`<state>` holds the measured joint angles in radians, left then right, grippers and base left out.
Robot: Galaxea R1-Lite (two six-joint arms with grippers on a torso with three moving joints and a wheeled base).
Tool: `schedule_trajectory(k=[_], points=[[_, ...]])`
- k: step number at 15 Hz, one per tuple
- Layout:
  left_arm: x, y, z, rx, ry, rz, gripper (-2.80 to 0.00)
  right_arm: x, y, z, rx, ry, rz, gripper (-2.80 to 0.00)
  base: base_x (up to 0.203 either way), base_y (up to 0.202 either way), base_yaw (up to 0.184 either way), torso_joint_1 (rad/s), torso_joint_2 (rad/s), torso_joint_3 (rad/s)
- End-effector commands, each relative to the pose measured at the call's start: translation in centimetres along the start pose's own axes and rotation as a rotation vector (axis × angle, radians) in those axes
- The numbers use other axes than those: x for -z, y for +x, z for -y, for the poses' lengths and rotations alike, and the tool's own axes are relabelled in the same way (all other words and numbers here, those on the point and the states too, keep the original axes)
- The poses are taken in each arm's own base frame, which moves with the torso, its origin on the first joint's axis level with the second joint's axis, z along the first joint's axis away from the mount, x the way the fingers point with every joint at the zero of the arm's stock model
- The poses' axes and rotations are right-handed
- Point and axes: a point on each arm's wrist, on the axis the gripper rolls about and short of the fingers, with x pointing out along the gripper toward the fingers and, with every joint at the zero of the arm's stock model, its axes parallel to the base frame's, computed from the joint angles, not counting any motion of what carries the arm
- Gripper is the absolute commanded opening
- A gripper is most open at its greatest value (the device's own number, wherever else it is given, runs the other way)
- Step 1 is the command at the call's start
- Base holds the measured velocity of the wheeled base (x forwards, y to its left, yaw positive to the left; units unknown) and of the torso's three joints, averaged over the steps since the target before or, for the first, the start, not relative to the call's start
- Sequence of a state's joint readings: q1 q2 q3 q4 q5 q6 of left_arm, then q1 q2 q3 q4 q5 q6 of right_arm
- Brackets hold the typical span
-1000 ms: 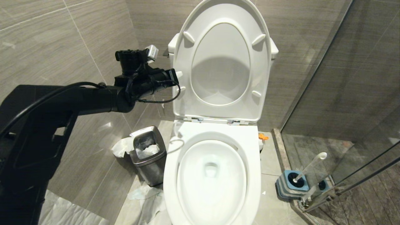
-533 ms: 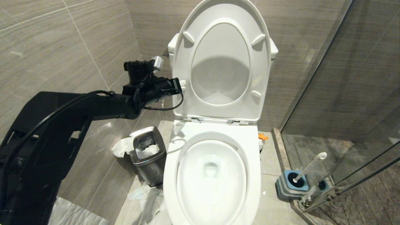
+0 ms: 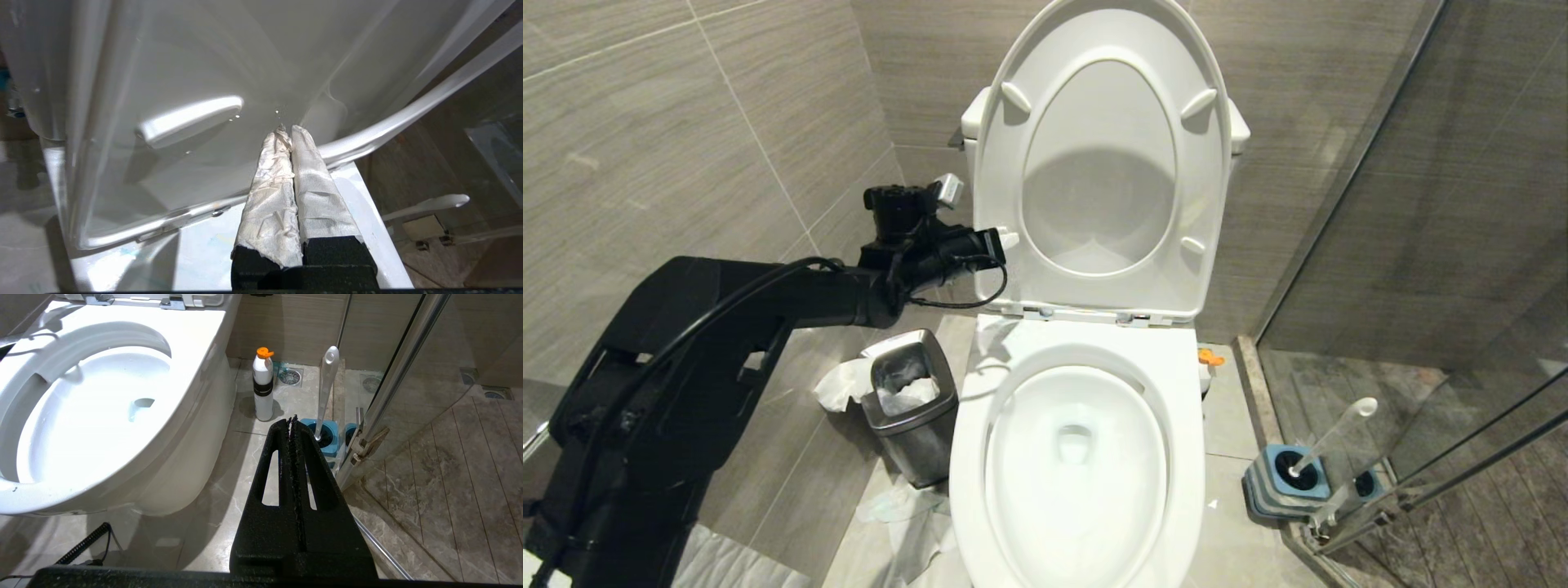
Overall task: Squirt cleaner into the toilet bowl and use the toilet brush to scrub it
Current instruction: Pour in the cleaning agent
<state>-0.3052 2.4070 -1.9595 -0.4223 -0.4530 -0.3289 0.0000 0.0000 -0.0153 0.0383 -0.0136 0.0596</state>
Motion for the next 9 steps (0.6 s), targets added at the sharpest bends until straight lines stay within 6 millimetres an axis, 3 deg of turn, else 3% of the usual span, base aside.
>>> schedule_trajectory(k=[1, 4, 9], points=[[0.5, 0.2, -0.4, 0.013, -0.006, -0.013, -2.8, 0.0, 0.0, 0.0, 0.0, 0.0, 0.001, -2.8, 0.0, 0.0, 0.0, 0.0, 0.0, 0.0], [0.4, 0.1, -0.5, 0.014, -0.005, -0.01, -2.8, 0.0, 0.0, 0.0, 0.0, 0.0, 0.0, -2.8, 0.0, 0.0, 0.0, 0.0, 0.0, 0.0], [-1.9, -1.5, -1.2, -0.013, 0.03, 0.035, -2.8, 0.0, 0.0, 0.0, 0.0, 0.0, 0.0, -2.8, 0.0, 0.0, 0.0, 0.0, 0.0, 0.0]])
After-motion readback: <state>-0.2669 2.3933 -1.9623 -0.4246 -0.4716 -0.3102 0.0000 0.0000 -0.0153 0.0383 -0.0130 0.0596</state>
